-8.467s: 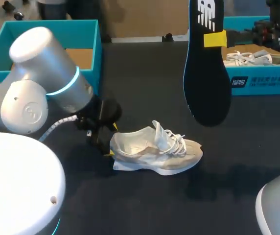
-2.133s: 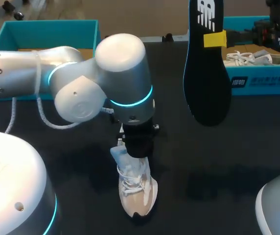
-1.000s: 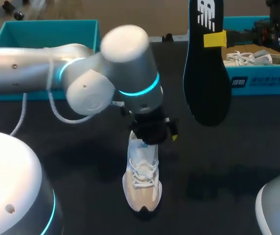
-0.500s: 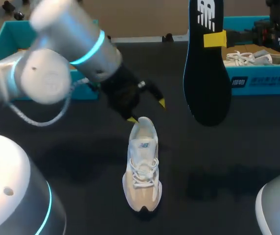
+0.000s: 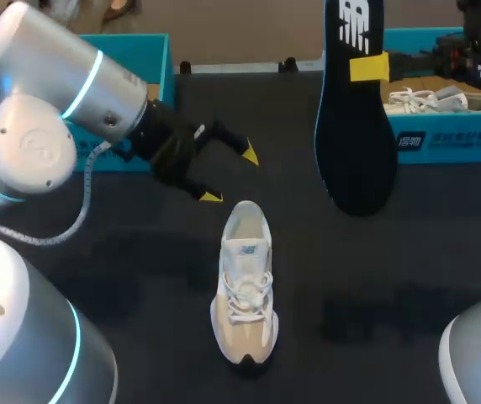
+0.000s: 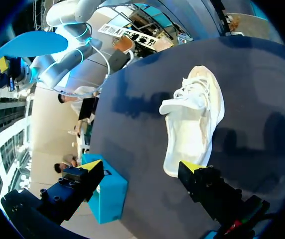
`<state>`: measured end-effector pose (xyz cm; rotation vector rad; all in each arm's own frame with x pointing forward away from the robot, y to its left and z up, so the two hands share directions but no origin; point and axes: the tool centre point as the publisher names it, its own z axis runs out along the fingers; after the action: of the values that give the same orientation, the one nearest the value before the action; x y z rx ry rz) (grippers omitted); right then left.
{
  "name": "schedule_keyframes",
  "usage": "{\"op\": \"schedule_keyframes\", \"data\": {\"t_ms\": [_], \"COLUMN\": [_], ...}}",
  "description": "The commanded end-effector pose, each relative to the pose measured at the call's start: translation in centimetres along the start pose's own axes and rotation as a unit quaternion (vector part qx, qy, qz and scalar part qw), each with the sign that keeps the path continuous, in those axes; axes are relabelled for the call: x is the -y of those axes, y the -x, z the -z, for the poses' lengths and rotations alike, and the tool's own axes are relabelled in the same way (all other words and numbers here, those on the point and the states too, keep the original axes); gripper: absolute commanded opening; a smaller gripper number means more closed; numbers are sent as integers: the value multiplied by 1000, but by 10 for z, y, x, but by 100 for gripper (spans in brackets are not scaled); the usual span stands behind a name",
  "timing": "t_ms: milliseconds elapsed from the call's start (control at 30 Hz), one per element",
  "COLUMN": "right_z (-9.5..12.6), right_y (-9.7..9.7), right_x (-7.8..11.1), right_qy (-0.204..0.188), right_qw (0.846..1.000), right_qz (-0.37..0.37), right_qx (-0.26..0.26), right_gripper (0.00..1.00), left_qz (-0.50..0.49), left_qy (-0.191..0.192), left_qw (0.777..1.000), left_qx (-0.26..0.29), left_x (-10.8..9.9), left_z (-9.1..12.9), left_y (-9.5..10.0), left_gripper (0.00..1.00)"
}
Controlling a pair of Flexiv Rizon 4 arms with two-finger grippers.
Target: Take the shoe out of the shoebox, open the shoe tongue, remove and reinsert the insole, then place the shoe into the shoebox
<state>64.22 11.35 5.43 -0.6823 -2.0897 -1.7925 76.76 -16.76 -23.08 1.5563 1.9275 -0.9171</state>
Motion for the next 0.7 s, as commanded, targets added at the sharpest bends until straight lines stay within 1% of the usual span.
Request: {"op": "schedule_keyframes", "data": {"t_ms": [33, 67, 133, 167, 200, 333, 467, 533, 567, 633, 700], "right_z": [-2, -2, -2, -2, -2, -2, -2, -2, -2, -2, 0], "right_y": [2, 2, 2, 2, 2, 2, 2, 2, 2, 2, 16], "right_x": [-1, -1, -1, -1, -1, -1, -1, -1, -1, -1, -4], "right_qy": [-1, -1, -1, -1, -1, -1, -1, -1, -1, -1, -2], "right_qw": [1000, 1000, 1000, 1000, 1000, 1000, 1000, 1000, 1000, 1000, 1000], "right_qz": [0, 0, 0, 0, 0, 0, 0, 0, 0, 0, -17], "right_qx": [0, 0, 0, 0, 0, 0, 0, 0, 0, 0, -9], "right_gripper": [0, 0, 0, 0, 0, 0, 0, 0, 0, 0, 0], "left_qz": [-17, -24, -35, -39, -40, -62, -82, -89, -96, -107, -116], "left_qy": [4, -4, -2, -10, -4, -17, -28, -25, -29, -21, -17], "left_qw": [997, 996, 993, 991, 990, 982, 970, 964, 962, 958, 954], "left_qx": [77, 89, 117, 126, 132, 176, 226, 248, 254, 267, 274], "left_x": [-3, -4, -8, -9, -11, -17, -18, -17, -16, -15, -13], "left_z": [7, 8, 11, 13, 15, 24, 35, 40, 42, 46, 51], "left_y": [1, 2, 7, 8, 11, 18, 22, 23, 24, 25, 28], "left_gripper": [100, 100, 100, 100, 100, 100, 100, 100, 100, 100, 100]}}
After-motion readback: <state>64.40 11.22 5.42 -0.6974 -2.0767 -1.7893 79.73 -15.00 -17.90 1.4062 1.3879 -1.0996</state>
